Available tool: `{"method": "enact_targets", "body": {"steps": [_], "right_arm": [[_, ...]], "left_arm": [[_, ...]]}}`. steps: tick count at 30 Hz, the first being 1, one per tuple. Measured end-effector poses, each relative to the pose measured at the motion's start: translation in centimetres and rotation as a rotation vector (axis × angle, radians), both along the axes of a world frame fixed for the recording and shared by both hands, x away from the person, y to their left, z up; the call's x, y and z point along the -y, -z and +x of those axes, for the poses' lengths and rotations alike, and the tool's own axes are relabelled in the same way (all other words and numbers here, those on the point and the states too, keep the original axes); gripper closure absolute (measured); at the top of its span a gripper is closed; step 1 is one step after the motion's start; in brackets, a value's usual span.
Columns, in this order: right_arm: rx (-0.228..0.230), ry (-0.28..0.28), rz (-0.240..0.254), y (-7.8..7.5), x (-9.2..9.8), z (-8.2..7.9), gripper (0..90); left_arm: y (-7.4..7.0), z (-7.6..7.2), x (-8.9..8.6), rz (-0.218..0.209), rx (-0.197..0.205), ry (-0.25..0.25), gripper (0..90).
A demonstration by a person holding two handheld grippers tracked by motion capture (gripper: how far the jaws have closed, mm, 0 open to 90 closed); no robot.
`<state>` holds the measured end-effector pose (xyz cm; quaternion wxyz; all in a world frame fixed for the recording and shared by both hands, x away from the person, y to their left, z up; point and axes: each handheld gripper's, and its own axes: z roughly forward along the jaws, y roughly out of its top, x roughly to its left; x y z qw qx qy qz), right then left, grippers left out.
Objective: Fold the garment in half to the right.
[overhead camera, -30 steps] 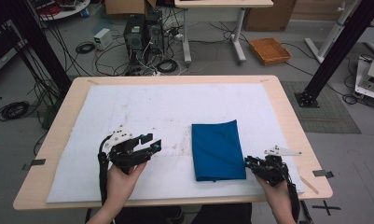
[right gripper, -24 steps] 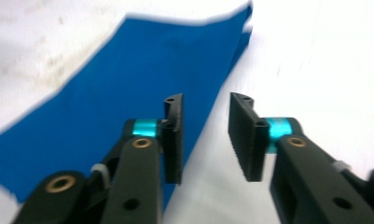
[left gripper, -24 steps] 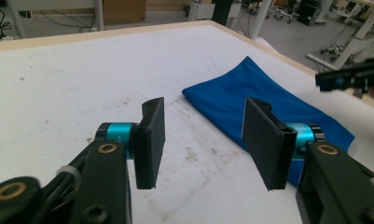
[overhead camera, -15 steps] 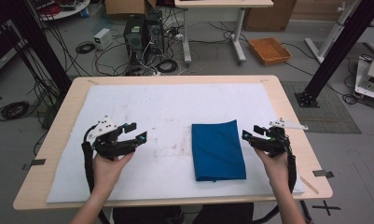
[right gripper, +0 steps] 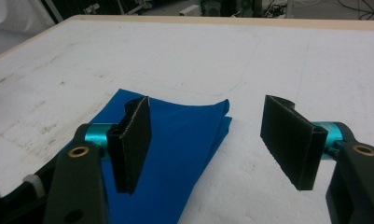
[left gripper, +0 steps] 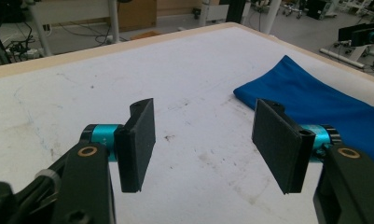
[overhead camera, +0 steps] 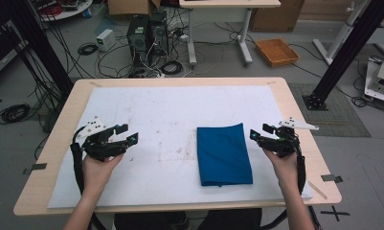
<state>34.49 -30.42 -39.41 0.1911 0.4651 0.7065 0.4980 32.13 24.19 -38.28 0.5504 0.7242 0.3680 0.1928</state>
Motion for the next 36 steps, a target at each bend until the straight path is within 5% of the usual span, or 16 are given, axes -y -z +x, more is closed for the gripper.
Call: {"method": "enact_targets", "body": {"steps": [36], "right_arm": [[0.016, 0.021, -0.002, -0.63, 0.92, -0.35, 32.7]], "left_arm": [[0.63, 0.04, -0.16, 0.014, -0.014, 0.0, 38.7]]}}
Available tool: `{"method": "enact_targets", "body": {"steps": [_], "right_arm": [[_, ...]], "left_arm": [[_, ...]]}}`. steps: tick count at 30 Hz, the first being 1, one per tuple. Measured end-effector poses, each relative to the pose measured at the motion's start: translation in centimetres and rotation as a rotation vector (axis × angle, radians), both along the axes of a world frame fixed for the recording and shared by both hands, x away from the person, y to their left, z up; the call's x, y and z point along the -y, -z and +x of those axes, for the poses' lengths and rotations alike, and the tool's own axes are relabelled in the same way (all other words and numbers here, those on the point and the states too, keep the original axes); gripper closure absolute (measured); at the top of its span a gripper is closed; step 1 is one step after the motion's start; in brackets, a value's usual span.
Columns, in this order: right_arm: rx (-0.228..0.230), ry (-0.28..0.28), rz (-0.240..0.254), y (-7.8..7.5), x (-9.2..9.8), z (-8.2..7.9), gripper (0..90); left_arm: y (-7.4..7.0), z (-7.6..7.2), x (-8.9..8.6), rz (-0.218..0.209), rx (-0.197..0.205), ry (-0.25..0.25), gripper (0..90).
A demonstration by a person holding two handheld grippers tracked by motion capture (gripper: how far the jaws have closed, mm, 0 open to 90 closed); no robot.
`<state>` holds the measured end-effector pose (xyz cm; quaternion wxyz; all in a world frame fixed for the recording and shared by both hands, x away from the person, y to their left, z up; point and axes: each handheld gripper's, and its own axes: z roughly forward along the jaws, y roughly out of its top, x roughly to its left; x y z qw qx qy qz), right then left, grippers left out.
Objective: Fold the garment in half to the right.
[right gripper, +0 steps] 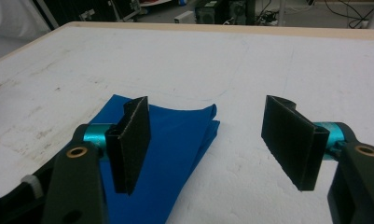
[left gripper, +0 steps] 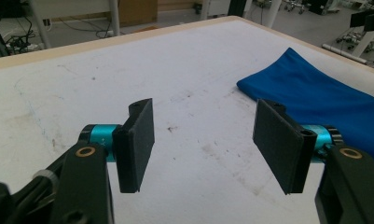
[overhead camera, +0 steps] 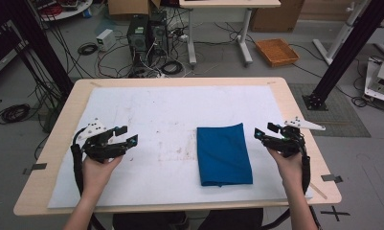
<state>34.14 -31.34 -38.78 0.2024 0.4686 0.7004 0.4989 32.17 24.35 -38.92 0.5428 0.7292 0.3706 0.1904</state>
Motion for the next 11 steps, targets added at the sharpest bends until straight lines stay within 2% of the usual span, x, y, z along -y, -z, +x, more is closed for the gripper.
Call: {"method": "enact_targets", "body": {"steps": [11], "right_arm": [[0.004, 0.019, 0.009, -0.02, 0.58, -0.06, 32.2]], "left_arm": [[0.06, 0.11, 0.11, -0.004, -0.005, 0.004, 38.7]]}}
